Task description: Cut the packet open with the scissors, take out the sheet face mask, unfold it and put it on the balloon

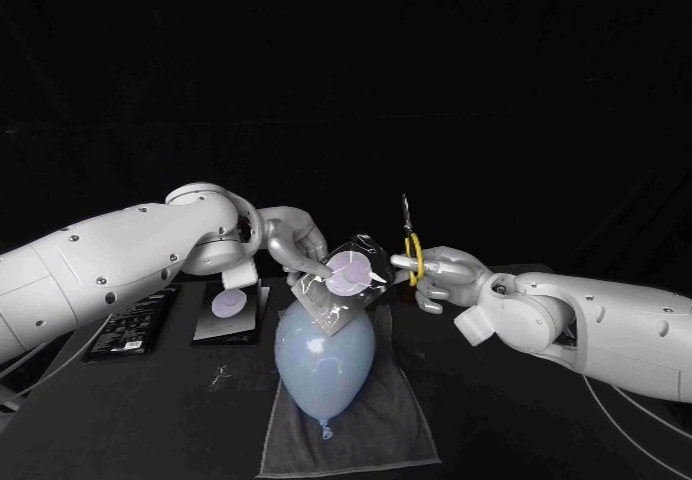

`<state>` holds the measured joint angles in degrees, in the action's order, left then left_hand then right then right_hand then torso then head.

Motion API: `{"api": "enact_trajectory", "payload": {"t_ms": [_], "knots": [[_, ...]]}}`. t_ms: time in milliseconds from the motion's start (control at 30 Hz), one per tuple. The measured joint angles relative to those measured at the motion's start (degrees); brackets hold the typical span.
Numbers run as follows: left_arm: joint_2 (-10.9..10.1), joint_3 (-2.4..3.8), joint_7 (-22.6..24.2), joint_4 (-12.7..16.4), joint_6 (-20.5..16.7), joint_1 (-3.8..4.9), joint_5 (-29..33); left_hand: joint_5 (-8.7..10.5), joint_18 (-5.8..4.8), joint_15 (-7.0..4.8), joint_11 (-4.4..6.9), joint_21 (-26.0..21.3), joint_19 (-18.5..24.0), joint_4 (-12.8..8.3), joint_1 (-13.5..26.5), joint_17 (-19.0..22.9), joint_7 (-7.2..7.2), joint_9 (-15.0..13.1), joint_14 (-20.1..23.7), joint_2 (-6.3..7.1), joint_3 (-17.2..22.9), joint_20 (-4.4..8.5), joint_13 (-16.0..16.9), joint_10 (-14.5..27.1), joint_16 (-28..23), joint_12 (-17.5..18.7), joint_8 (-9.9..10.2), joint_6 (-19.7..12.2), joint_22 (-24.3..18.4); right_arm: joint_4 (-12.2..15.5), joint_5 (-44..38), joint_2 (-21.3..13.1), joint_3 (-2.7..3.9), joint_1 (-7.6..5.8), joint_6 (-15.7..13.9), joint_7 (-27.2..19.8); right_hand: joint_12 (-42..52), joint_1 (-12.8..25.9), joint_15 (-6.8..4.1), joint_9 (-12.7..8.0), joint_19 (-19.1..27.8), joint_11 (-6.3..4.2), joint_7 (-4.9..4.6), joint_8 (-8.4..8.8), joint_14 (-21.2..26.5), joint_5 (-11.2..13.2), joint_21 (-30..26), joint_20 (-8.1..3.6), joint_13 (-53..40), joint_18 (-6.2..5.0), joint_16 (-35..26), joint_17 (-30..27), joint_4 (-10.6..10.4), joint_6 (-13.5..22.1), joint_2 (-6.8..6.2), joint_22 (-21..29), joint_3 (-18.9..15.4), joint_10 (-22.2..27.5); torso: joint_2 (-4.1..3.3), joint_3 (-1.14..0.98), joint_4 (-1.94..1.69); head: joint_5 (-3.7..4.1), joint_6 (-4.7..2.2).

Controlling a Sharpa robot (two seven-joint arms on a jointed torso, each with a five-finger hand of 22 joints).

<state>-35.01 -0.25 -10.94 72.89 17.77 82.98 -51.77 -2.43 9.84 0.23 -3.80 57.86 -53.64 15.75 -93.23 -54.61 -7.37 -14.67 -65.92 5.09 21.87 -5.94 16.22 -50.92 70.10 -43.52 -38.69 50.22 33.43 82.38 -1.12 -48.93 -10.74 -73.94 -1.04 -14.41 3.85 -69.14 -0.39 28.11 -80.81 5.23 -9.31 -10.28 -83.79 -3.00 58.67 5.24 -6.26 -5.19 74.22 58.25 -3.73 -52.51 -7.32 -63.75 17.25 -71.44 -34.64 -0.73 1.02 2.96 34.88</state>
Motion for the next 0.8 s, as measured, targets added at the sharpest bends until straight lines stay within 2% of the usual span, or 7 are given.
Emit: {"api": "enact_trajectory", "payload": {"t_ms": [33, 167, 600, 800], "knots": [[0.02, 0.00, 0.00, 0.00, 0.03, 0.00, -0.01, 0.10, -0.04, 0.00, 0.00, 0.00, 0.00, -1.05, 0.49, 0.00, 0.00, -0.02, 0.00, 0.32, 1.17, 0.00, 0.02, 0.00, 0.00, -0.20, 0.07, -0.01, 0.04, -0.08, -0.02, 0.12, 0.00, 0.00, 0.02, 0.02, 0.00, 0.00, 0.08, 0.00, 0.00, 0.00, 0.00, 0.00, 0.08, 0.00, 0.00, 0.00, 0.00, 0.00, 0.00, 0.00, 0.00, 0.00, 0.00, 0.00, 0.00, 0.00, 0.01, 0.00, 0.01, -0.01, 0.01], [0.09, -0.01, -0.02, 0.06, 0.12, 0.00, -0.04, -0.13, -0.04, 0.00, -0.01, 0.00, 0.00, -1.05, 0.68, 0.01, 0.00, -0.06, 0.00, 0.52, 1.18, 0.00, 0.12, 0.00, 0.00, -0.20, -0.07, -0.01, 0.04, -0.52, -0.13, 0.85, 0.00, 0.00, 0.13, 0.15, 0.00, 0.00, 0.08, -0.01, 0.00, 0.00, 0.01, 0.00, 0.08, 0.00, 0.00, 0.00, -0.01, -0.59, 0.00, -0.06, -0.16, 0.00, 0.00, 0.01, -0.16, 0.00, 0.02, 0.00, 0.02, -0.09, 0.01], [0.65, -0.01, -0.02, 0.14, 0.21, 0.01, -0.09, -0.12, -0.10, 0.01, -0.03, 0.00, 0.00, -1.06, 0.84, 0.03, 0.00, -0.08, -0.01, 0.67, 1.19, 0.00, 0.14, 0.01, 0.00, -0.20, -0.21, -0.20, 0.03, -1.87, -0.84, 3.51, -0.02, -0.01, 0.79, 1.03, 0.01, -0.01, 0.08, -0.11, 0.00, -0.20, 0.06, 0.33, 0.08, 0.00, 0.00, 0.00, 0.21, -0.59, 0.00, -0.18, 0.14, -0.05, 0.02, 0.02, 0.13, 0.20, 0.04, -0.01, -0.01, -0.14, 0.13], [0.70, -0.01, 0.02, 0.16, 0.27, 0.01, -0.09, -0.12, -0.12, 0.01, -0.03, 0.00, 0.00, -0.92, 0.99, 0.13, 0.00, -0.10, -0.01, 0.82, 1.50, 0.00, 0.25, 0.02, 0.00, -0.20, -0.21, -0.21, 0.12, -1.96, -1.06, 3.63, -0.02, -0.02, 0.89, 1.34, 0.00, -2.72, 0.09, -0.23, 0.00, -0.44, 0.31, 0.34, 0.08, 0.00, 0.00, 0.00, 0.58, -0.56, 0.00, 0.05, 1.28, -0.79, 2.69, -0.38, 3.90, -0.03, 0.03, 0.01, 0.01, -0.18, 0.20]]}}
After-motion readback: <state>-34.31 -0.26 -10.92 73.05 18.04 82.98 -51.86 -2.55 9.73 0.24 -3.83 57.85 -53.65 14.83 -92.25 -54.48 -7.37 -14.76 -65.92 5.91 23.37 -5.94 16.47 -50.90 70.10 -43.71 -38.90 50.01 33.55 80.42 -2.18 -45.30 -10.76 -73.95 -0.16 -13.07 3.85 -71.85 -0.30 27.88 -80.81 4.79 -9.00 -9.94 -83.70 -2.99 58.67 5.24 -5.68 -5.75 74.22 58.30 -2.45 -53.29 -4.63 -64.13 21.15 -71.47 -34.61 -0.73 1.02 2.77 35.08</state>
